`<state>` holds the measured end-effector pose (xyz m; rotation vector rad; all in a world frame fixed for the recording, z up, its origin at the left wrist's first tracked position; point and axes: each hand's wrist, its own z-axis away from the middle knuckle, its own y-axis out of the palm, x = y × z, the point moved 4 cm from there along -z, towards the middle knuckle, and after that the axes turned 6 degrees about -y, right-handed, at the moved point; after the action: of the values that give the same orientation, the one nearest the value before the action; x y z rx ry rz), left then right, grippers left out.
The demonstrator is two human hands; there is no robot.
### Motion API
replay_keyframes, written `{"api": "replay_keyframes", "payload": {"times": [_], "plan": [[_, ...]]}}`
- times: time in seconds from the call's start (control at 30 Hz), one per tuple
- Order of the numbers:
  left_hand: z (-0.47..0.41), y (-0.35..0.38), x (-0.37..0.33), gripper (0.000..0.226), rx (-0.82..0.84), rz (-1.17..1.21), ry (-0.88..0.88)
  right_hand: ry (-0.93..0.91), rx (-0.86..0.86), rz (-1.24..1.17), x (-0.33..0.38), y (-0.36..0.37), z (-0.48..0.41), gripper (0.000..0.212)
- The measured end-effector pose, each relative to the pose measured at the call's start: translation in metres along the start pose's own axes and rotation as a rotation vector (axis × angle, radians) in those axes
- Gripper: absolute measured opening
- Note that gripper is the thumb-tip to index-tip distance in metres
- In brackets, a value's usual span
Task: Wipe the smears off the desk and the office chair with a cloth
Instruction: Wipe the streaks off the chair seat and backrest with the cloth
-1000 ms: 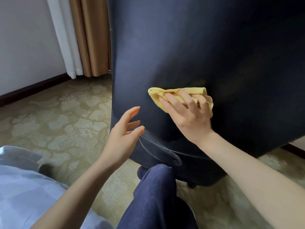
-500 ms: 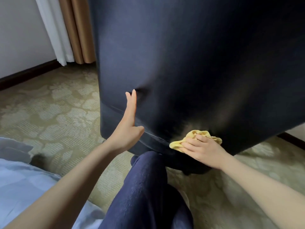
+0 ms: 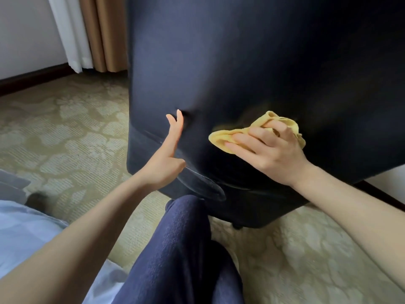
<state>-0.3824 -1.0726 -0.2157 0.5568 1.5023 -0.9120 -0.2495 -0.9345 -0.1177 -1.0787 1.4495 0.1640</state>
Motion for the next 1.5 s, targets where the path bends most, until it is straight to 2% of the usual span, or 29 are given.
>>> {"api": "replay_keyframes", "payload": {"times": [0.1,0.23,0.37,0.53,0.77,0.83,0.9,0.97,1.1,1.23,1.33,1.5], "plan": [[-0.002,-0.005,0.000,0.112,-0.014,-0.009,0.017,0.066,-0.046,-0.010,0.010,0.013,-0.027,0.020],[-0.008,-0.010,-0.003,0.111,-0.117,-0.108,-0.012,0.076,0.038,0.002,0.037,0.039,-0.037,0.019],[-0.016,-0.012,-0.006,0.111,-0.239,-0.198,-0.062,-0.065,0.252,-0.076,0.084,0.066,-0.027,0.020],[-0.024,-0.025,-0.008,0.108,-0.240,-0.246,-0.079,-0.166,0.459,-0.177,0.115,0.079,-0.001,0.024],[-0.029,-0.040,-0.009,0.105,-0.233,-0.382,-0.077,-0.327,0.577,-0.184,0.113,0.047,0.059,0.009],[-0.027,-0.031,-0.008,0.104,-0.334,-0.590,-0.095,-0.344,0.570,-0.178,0.100,0.030,0.080,0.011],[-0.021,-0.014,-0.006,0.104,-0.432,-0.826,-0.015,-0.306,0.526,-0.180,0.083,0.014,0.093,0.019],[-0.012,0.005,-0.001,0.106,-0.442,-0.930,0.109,-0.237,0.447,-0.173,0.063,0.002,0.092,0.028],[-0.007,0.036,0.002,0.116,-0.400,-1.109,0.384,-0.119,0.268,-0.095,0.024,-0.022,0.070,0.026],[-0.016,0.043,0.003,0.131,-0.344,-1.179,0.403,-0.069,0.121,-0.020,0.006,-0.024,0.036,0.016],[-0.019,0.038,0.007,0.131,-0.345,-1.219,0.408,-0.004,0.063,0.000,0.011,-0.009,0.013,0.016],[-0.021,0.029,0.008,0.125,-0.340,-1.251,0.420,0.021,0.188,-0.044,0.053,0.032,-0.006,0.018]]}}
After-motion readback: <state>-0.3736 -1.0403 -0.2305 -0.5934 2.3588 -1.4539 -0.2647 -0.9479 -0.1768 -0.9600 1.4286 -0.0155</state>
